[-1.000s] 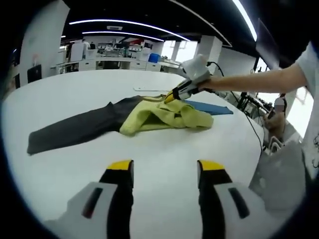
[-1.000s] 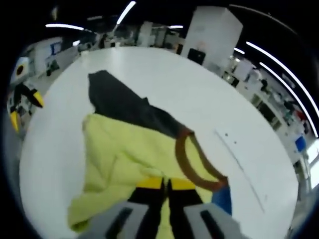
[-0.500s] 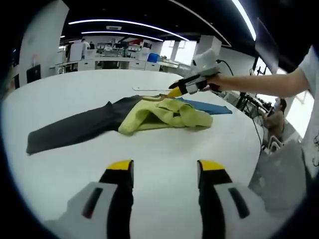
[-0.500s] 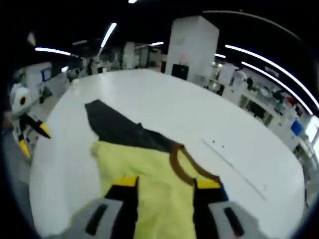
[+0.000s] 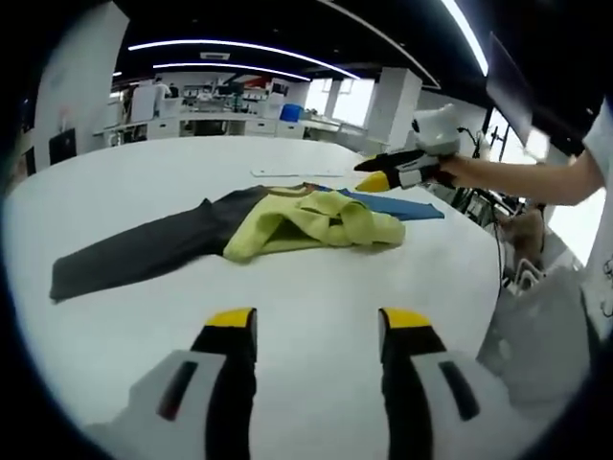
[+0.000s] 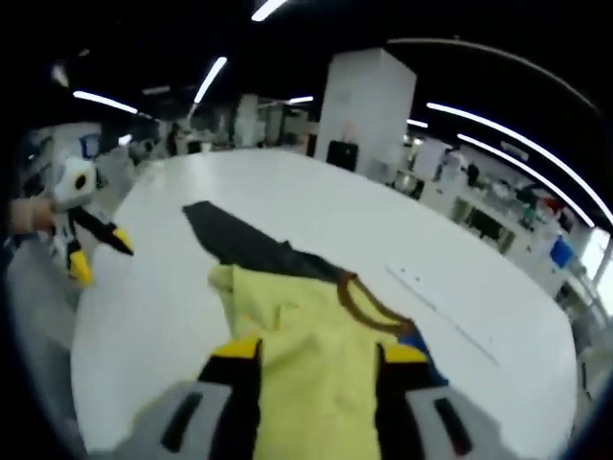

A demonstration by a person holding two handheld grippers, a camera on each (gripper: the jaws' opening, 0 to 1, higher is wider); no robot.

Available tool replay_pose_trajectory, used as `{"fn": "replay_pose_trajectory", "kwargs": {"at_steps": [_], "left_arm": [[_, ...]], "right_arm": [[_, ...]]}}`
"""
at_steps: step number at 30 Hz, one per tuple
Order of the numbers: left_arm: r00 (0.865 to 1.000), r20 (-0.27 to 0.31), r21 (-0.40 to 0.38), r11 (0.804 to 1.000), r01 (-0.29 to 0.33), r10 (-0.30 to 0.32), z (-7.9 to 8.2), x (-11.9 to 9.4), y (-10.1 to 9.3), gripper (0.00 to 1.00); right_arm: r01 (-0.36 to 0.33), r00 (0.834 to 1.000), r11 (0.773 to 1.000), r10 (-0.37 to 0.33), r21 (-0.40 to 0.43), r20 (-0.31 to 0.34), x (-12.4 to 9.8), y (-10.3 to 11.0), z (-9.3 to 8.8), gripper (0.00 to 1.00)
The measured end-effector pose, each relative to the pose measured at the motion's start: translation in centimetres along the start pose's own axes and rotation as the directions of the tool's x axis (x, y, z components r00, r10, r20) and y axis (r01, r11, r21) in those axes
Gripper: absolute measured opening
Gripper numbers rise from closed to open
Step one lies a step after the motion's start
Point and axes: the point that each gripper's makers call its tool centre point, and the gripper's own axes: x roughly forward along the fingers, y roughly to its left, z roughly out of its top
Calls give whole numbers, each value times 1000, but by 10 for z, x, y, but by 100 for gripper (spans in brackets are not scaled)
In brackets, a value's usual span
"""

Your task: Fold the garment on the visible template until the final outline fits inside the template.

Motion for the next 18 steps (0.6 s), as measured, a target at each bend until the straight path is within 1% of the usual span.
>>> {"fn": "replay_pose_trajectory", "kwargs": {"at_steps": [1, 3, 6, 8, 9, 10, 12, 14, 15, 18], "left_arm": [[1000, 1, 2, 1000, 0, 0, 0, 0, 0, 48], [1000, 0, 2, 1000, 1, -1, 0, 1, 0, 48], [1000, -1, 4, 1000, 4, -4, -1, 2, -1, 48], [1000, -2, 5, 1000, 6, -6, -1, 3, -1, 48], [1000, -1, 6, 1000, 6, -6, -1, 3, -1, 48], [1000, 0, 5, 1000, 6, -6, -1, 3, -2, 48], [1000, 0, 4, 1000, 5, -5, -1, 4, -2, 48], [1000, 1, 0, 1000, 5, -5, -1, 3, -2, 48], [1000, 3, 1, 1000, 4, -4, 0, 3, -2, 48], [1000, 3, 1, 1000, 3, -3, -1, 4, -1, 47]], "right_arm": [[-7, 1000, 1000, 7, -17, 3, -4, 4, -1, 41], [-12, 1000, 998, 11, -57, -17, -10, 15, -7, 39], [-26, 999, 997, 24, -78, -29, -14, 27, -14, 36], [-33, 999, 994, 29, -104, -46, -14, 30, -20, 33], [-39, 998, 992, 32, -124, -62, -15, 33, -26, 31], [-45, 997, 991, 37, -129, -67, -15, 36, -29, 30], [-60, 994, 988, 47, -142, -100, -14, 43, -40, 28], [-77, 991, 982, 57, -171, -121, -13, 51, -48, 26], [-91, 989, 979, 67, -184, -133, -13, 55, -51, 24], [-100, 988, 977, 75, -191, -134, -8, 64, -53, 20]]}}
